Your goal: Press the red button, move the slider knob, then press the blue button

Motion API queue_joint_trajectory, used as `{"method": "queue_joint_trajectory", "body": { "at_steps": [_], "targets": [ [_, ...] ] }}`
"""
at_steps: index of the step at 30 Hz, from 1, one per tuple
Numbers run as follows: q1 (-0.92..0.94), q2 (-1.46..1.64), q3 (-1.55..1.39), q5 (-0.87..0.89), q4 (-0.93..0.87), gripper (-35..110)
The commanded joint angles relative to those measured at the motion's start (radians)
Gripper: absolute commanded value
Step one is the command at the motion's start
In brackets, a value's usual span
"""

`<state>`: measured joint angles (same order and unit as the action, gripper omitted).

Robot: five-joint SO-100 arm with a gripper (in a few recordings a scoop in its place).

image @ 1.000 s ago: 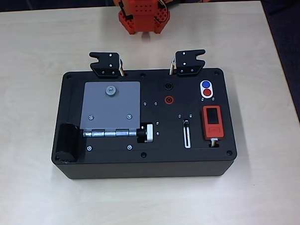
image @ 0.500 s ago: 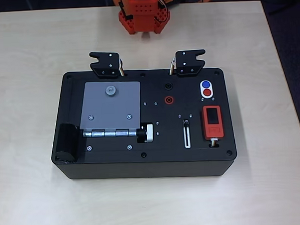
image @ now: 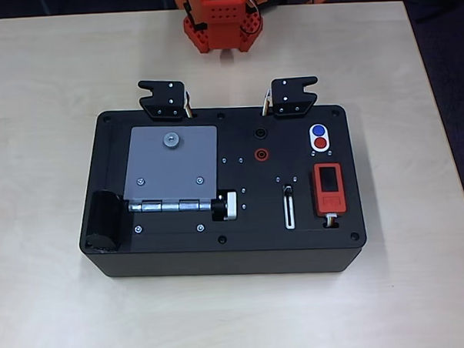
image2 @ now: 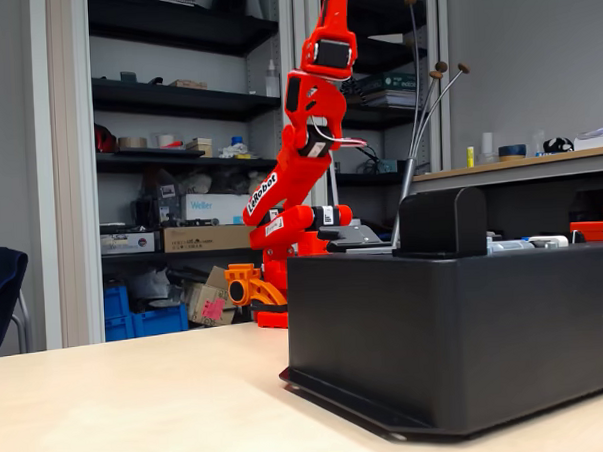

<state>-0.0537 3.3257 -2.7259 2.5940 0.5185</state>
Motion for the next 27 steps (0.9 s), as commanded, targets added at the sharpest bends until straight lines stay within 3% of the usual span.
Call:
{"method": "queue_joint_trajectory", "body": {
  "at_steps": [1,6,11,16,20,23,27],
  "targets": [
    [-0.055,0.005,0.092,-0.127,-0.199,0],
    [-0.146,-0.078,0.235,-0.46,-0.545,1],
    [-0.166,-0.189,0.365,-0.486,-0.959,1],
    [-0.179,-0.253,0.422,-0.614,-1.2,1],
    [-0.186,-0.347,0.494,-0.842,-1.373,1],
    [-0.207,-0.445,0.565,-0.87,-1.601,1],
    [-0.192,-0.546,0.574,-1.086,-1.548,1]
  ]
}}
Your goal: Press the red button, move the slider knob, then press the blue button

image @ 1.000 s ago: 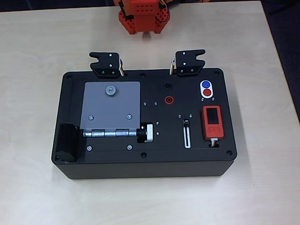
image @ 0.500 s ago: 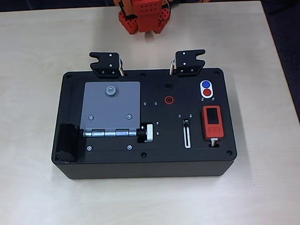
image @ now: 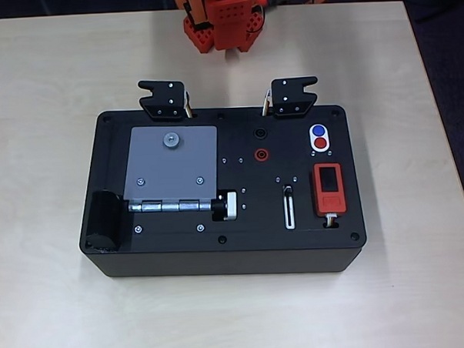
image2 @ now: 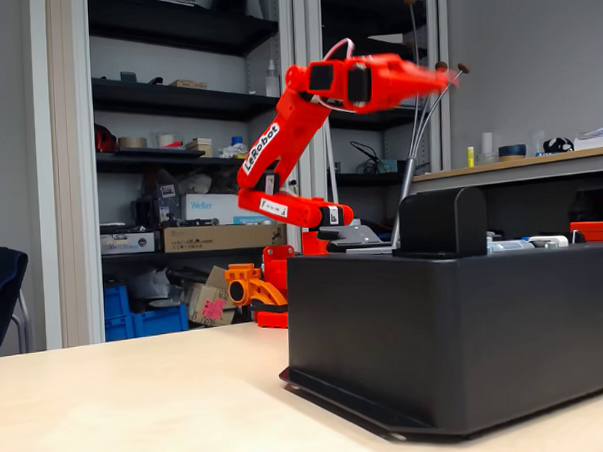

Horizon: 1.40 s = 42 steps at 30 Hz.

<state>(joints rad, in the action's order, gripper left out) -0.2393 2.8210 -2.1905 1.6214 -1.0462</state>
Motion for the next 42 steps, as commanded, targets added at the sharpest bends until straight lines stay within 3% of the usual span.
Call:
{"method": "queue_joint_trajectory", "body": {
  "at_steps": [1,6,15,25,33,37,38,39,42],
  "targets": [
    [-0.009,-0.071,0.044,-0.143,0.051,1],
    [0.014,-0.264,0.193,-0.278,0.038,0],
    [0.011,-0.298,0.083,-0.218,0.16,1],
    [-0.089,-0.614,0.382,-0.133,-0.184,28],
    [-0.126,-0.851,0.644,-0.172,-0.391,58],
    [-0.089,-0.874,0.684,-0.224,-0.359,49],
    [-0.086,-0.876,0.675,-0.186,-0.36,23],
    [-0.081,-0.877,0.669,-0.184,-0.364,9],
    [-0.092,-0.89,0.649,-0.117,-0.345,15]
  ]
}}
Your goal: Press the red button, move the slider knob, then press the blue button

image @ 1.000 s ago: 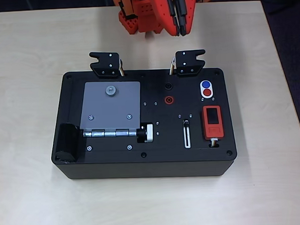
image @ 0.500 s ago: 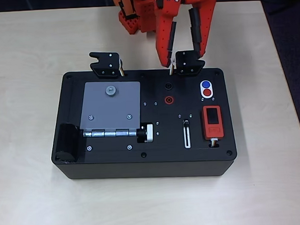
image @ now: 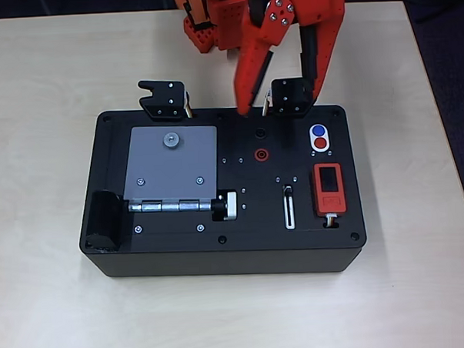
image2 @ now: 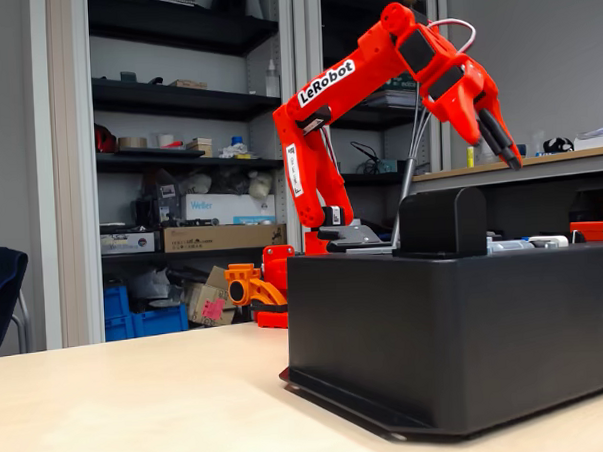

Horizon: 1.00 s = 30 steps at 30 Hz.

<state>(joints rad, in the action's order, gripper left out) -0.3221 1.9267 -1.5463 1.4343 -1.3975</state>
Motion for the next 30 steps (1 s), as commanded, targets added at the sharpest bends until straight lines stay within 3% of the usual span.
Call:
{"method": "queue_joint_trajectory", "body": {
  "at_steps": [1,5,11,12,13,14,18,30],
  "targets": [
    [-0.009,0.003,0.003,0.064,0.023,15],
    [0.005,0.011,0.002,-0.017,0.106,15],
    [-0.008,0.002,0.025,0.202,0.048,17],
    [-0.005,0.0,0.031,0.215,0.035,29],
    [-0.008,-0.003,0.026,0.181,0.061,53],
    [-0.012,-0.005,0.015,0.135,0.092,66],
    [-0.046,-0.037,0.02,0.083,0.14,103],
    [-0.091,-0.072,-0.091,0.227,0.11,103]
  ]
}}
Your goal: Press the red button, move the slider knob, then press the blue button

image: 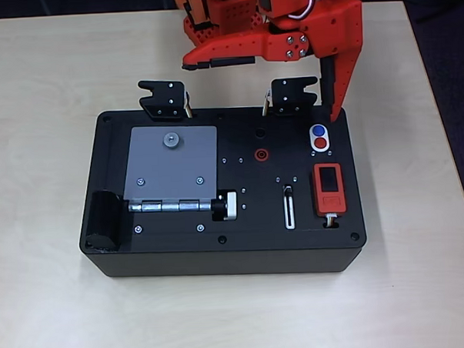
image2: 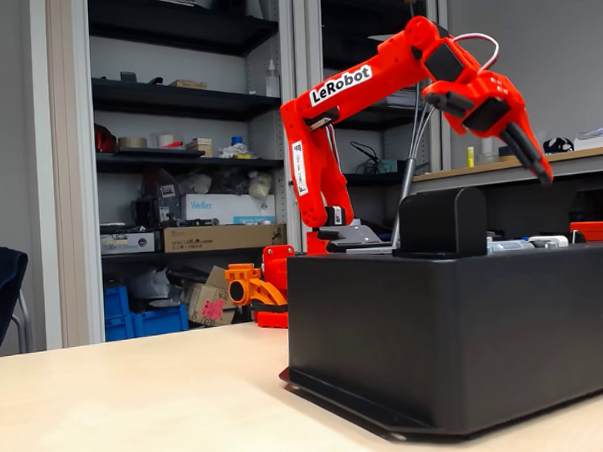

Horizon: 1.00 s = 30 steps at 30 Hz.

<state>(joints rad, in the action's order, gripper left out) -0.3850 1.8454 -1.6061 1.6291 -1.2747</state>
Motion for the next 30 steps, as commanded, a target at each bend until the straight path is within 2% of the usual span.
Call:
{"method": "queue_joint_trajectory", "body": {
  "at_steps": [1,10,30],
  "targets": [
    [-0.029,0.009,-0.046,0.034,-0.011,104],
    [-0.012,0.005,-0.141,0.008,0.078,104],
    [0.003,-0.04,-0.156,-0.005,0.163,104]
  ]
}}
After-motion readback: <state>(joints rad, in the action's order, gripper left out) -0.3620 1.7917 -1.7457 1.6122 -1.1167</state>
